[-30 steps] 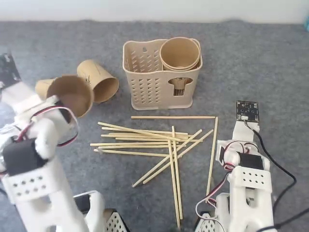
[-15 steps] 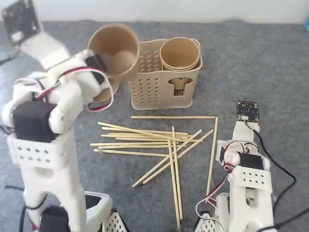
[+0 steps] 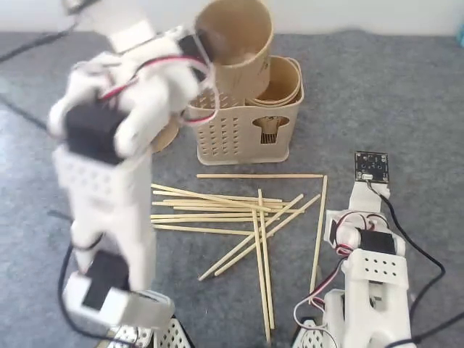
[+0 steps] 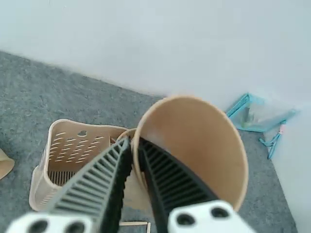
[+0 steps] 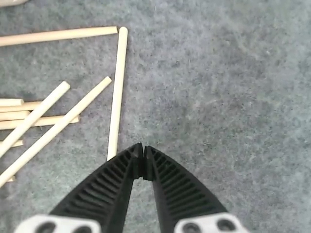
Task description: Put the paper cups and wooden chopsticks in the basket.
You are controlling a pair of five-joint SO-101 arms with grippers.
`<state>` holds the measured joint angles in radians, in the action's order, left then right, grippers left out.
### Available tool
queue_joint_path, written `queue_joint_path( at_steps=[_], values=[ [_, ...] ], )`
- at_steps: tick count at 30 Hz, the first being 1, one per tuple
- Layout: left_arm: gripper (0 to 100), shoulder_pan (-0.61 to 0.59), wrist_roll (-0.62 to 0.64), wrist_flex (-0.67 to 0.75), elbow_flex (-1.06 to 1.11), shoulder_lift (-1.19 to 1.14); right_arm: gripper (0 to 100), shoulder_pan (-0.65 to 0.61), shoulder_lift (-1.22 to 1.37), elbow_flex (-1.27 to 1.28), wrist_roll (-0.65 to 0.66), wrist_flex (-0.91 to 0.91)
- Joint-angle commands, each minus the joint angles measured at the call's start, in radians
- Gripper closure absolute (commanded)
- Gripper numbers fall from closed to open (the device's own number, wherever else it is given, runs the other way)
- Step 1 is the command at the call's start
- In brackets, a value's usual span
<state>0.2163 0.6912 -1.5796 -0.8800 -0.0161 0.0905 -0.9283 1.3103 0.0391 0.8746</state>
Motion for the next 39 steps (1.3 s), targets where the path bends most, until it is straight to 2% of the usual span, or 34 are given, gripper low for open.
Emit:
queue_joint_path(
  at_steps=[1, 8, 13, 23, 25, 29, 31, 35, 39],
  values=[
    [97, 0.015, 0.012, 0.032, -0.105, -0.083, 99.1, -0.007, -0.03, -0.002, 0.018, -0.002],
    [97, 0.049, 0.012, 0.081, -0.254, -0.264, 99.1, -0.007, -0.024, -0.002, 0.02, -0.016],
    [97, 0.043, 0.012, 0.118, -0.283, -0.373, 99.1, -0.007, -0.024, -0.002, 0.02, -0.015],
    [96, 0.041, 0.006, 0.069, -0.352, -0.453, 99.1, -0.007, -0.024, -0.002, 0.051, -0.015],
    [92, 0.041, 0.0, 0.015, -0.367, -0.453, 99.1, -0.007, -0.024, -0.002, 0.051, -0.015],
    [75, 0.038, -0.031, -0.103, -0.414, -0.453, 99.1, -0.007, -0.024, -0.002, 0.052, -0.016],
    [72, 0.014, -0.029, -0.153, -0.449, -0.453, 99.1, -0.007, -0.024, -0.002, 0.052, -0.016],
    [76, -0.068, -0.041, -0.18, -0.522, -0.437, 99.1, -0.007, -0.024, -0.002, 0.052, -0.016],
    [79, -0.19, -0.153, -0.181, -0.432, -0.316, 99.1, -0.005, -0.024, -0.002, 0.051, -0.015]
  ],
)
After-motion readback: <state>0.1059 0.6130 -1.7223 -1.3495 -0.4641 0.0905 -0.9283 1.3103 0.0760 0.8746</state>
